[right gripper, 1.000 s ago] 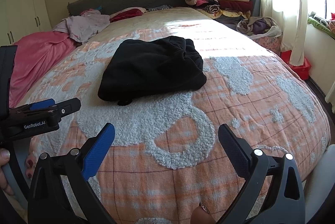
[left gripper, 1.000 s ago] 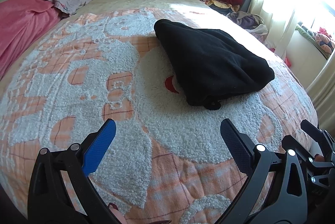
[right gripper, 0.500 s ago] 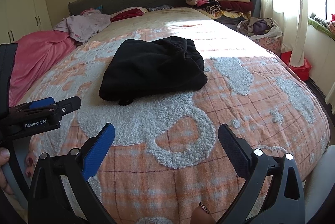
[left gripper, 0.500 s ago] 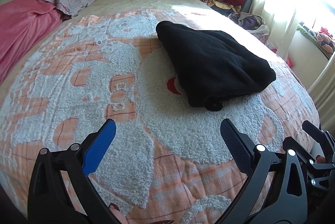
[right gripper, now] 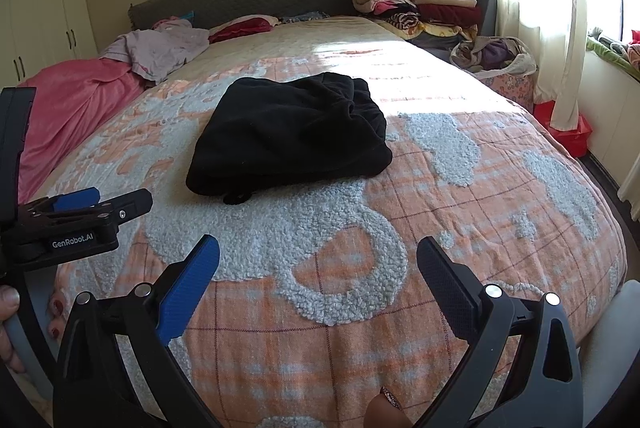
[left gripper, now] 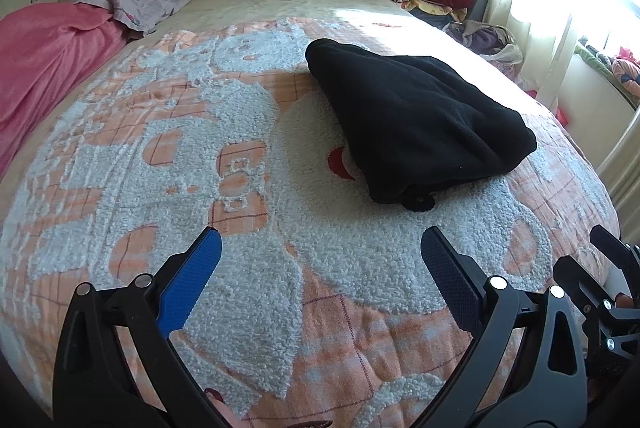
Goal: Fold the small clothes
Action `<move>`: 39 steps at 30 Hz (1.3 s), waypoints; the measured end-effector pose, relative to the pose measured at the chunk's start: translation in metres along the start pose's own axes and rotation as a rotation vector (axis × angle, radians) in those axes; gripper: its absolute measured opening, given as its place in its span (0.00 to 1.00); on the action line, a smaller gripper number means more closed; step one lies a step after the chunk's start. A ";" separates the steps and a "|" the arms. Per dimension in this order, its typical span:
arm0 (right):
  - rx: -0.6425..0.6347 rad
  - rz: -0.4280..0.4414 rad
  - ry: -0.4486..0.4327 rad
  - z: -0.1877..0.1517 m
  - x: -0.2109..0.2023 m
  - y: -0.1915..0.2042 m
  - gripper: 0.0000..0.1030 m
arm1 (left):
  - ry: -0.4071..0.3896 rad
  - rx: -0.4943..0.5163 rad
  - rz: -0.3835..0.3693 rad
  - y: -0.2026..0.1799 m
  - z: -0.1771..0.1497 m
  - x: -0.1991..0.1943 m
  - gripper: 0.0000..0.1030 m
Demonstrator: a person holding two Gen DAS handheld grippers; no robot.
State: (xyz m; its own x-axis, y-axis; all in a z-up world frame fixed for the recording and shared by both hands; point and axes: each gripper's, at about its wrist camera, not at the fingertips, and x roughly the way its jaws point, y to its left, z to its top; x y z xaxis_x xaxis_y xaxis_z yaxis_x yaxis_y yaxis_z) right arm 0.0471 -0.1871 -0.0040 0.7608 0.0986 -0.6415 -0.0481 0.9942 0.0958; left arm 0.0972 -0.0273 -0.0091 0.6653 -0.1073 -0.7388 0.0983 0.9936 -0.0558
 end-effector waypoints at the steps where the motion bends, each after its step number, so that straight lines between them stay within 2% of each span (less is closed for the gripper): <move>1: 0.002 0.000 -0.001 0.000 0.000 -0.001 0.96 | 0.000 0.000 0.001 0.000 0.000 0.000 0.91; 19: 0.005 -0.011 -0.003 0.001 -0.003 -0.006 0.96 | -0.032 0.022 0.014 -0.006 0.001 -0.006 0.91; 31: 0.013 -0.021 0.001 -0.003 -0.003 -0.011 0.96 | -0.025 0.046 0.004 -0.012 -0.002 -0.006 0.91; 36: 0.050 -0.067 -0.002 -0.009 -0.006 -0.027 0.96 | -0.028 0.041 0.014 -0.011 -0.002 -0.006 0.91; 39: 0.106 -0.132 0.005 -0.016 -0.012 -0.052 0.96 | -0.050 0.009 0.025 -0.004 0.002 -0.012 0.91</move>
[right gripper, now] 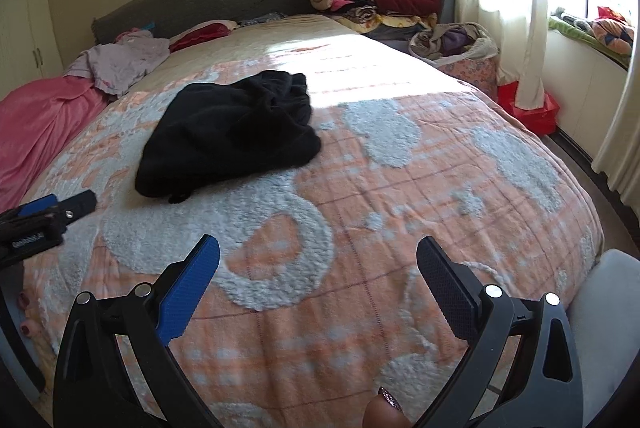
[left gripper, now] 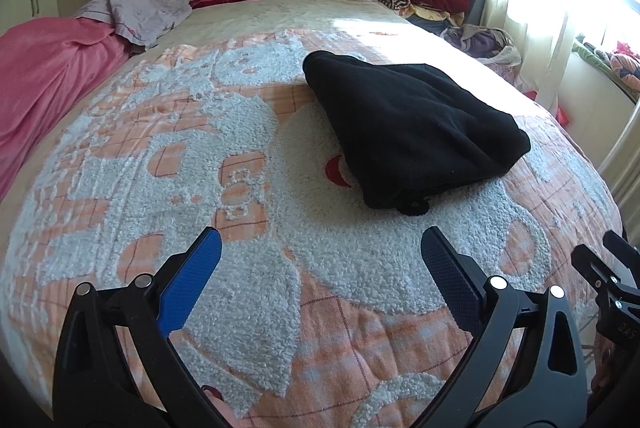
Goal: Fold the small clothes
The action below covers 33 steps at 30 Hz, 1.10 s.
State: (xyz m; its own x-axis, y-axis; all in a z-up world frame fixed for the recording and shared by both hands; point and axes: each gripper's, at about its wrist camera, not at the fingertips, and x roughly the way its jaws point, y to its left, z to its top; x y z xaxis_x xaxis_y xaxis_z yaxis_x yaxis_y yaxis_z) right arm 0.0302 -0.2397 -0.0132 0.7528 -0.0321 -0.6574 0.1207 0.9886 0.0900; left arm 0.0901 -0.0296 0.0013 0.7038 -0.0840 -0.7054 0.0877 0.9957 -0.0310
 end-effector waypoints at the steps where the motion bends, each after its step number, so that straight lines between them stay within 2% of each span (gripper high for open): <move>1: 0.029 -0.037 0.000 -0.002 -0.003 -0.016 0.96 | -0.010 -0.016 0.009 0.005 0.003 -0.002 0.91; 5: 0.171 -0.210 -0.005 -0.014 -0.018 -0.094 0.95 | -0.056 -0.135 0.047 0.050 0.024 -0.015 0.91; 8: 0.301 -0.408 -0.008 -0.031 -0.033 -0.174 0.95 | -0.046 -0.229 0.121 0.108 0.044 -0.017 0.91; 9: 0.340 -0.482 -0.002 -0.038 -0.037 -0.202 0.95 | -0.033 -0.260 0.165 0.135 0.049 -0.016 0.91; 13: 0.498 -0.750 0.078 -0.075 -0.045 -0.321 0.95 | 0.037 -0.376 0.431 0.266 0.058 -0.006 0.91; 15: 0.563 -0.832 0.118 -0.092 -0.045 -0.373 0.96 | 0.074 -0.447 0.551 0.333 0.051 -0.003 0.91; 16: 0.601 -0.836 0.133 -0.100 -0.043 -0.396 0.96 | 0.088 -0.492 0.595 0.367 0.046 -0.002 0.91; 17: 0.667 -0.798 0.153 -0.109 -0.039 -0.419 0.96 | 0.100 -0.528 0.631 0.399 0.040 0.000 0.91; 18: 0.736 -0.743 0.100 -0.113 -0.043 -0.435 0.96 | 0.117 -0.551 0.654 0.422 0.035 0.002 0.91; 19: 0.761 -0.748 0.071 -0.111 -0.045 -0.440 0.96 | 0.134 -0.572 0.666 0.446 0.029 0.004 0.91; 20: 0.783 -0.780 0.082 -0.108 -0.043 -0.442 0.96 | 0.145 -0.596 0.650 0.471 0.022 0.008 0.91; 22: 0.736 -0.869 0.144 -0.103 -0.031 -0.436 0.96 | 0.170 -0.626 0.630 0.504 0.009 0.017 0.91; 24: 0.710 -0.898 0.152 -0.102 -0.028 -0.432 0.96 | 0.210 -0.615 0.653 0.524 -0.008 0.028 0.91; 25: 0.723 -0.884 0.147 -0.105 -0.029 -0.434 0.96 | 0.246 -0.596 0.684 0.532 -0.018 0.037 0.91; 26: 0.744 -0.858 0.132 -0.107 -0.032 -0.437 0.96 | 0.259 -0.592 0.668 0.537 -0.027 0.043 0.92; 29: 0.765 -0.832 0.113 -0.107 -0.035 -0.438 0.96 | 0.188 -0.646 0.597 0.542 -0.039 0.036 0.92; 33: 0.753 -0.845 0.125 -0.105 -0.037 -0.438 0.96 | 0.198 -0.627 0.617 0.540 -0.038 0.037 0.92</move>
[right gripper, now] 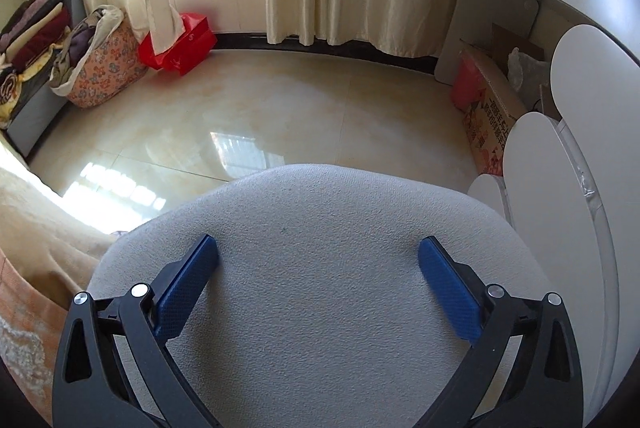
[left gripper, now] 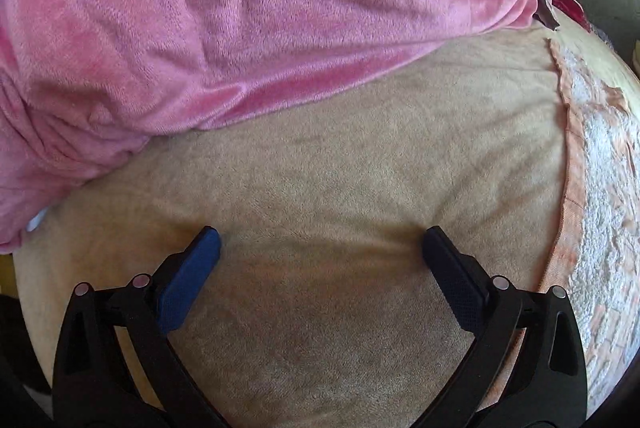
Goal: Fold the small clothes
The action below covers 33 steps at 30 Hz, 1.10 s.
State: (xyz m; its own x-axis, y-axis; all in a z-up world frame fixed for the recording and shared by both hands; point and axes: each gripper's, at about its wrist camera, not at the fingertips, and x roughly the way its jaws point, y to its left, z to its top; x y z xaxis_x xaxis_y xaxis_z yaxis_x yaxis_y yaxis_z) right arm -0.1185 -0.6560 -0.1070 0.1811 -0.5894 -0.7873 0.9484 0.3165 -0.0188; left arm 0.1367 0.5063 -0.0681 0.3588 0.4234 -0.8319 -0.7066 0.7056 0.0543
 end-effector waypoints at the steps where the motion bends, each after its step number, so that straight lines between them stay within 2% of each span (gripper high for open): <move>1: 0.003 0.004 0.001 0.000 -0.001 0.000 0.96 | 0.000 -0.003 -0.004 0.000 0.000 -0.001 0.92; 33: 0.003 0.005 0.002 0.002 0.000 -0.003 0.96 | 0.002 -0.006 -0.009 0.004 0.002 0.004 0.92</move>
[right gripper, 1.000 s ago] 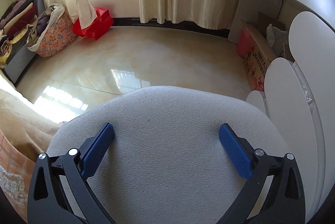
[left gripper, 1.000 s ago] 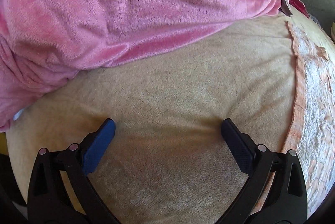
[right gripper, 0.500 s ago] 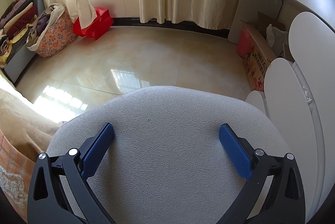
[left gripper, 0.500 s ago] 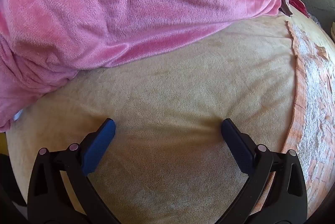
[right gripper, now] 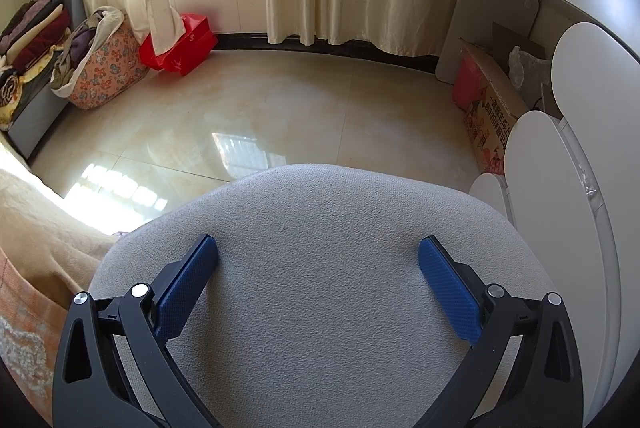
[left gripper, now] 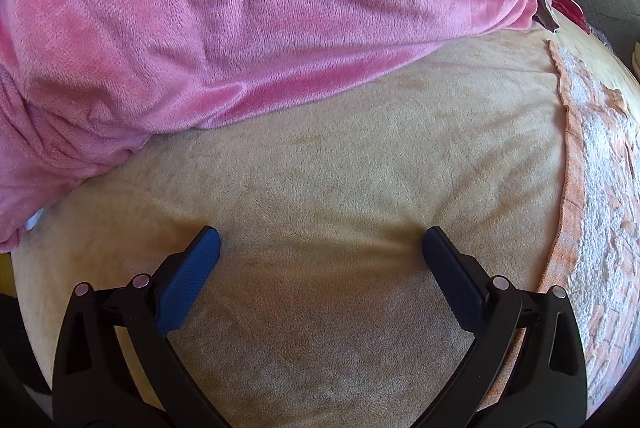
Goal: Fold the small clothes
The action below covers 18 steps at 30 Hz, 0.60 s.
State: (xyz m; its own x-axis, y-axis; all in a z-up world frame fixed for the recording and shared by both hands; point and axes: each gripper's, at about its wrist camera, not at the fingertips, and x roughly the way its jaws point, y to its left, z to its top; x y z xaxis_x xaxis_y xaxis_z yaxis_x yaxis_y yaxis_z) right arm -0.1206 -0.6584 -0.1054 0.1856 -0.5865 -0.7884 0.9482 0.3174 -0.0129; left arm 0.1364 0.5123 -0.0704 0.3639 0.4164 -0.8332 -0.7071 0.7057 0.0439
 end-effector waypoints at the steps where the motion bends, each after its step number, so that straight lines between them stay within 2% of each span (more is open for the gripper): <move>1: 0.000 0.000 0.000 0.000 0.000 0.000 0.96 | 0.000 0.000 0.000 0.000 0.000 0.000 0.92; 18: 0.000 0.000 0.000 0.000 0.000 0.000 0.96 | -0.011 0.001 0.002 0.000 -0.004 -0.001 0.92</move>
State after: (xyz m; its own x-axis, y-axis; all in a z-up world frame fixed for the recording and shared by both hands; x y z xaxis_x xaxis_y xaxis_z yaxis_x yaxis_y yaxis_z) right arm -0.1209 -0.6585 -0.1054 0.1857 -0.5864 -0.7885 0.9481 0.3176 -0.0129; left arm 0.1336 0.5096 -0.0715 0.3689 0.4245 -0.8269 -0.7072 0.7055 0.0467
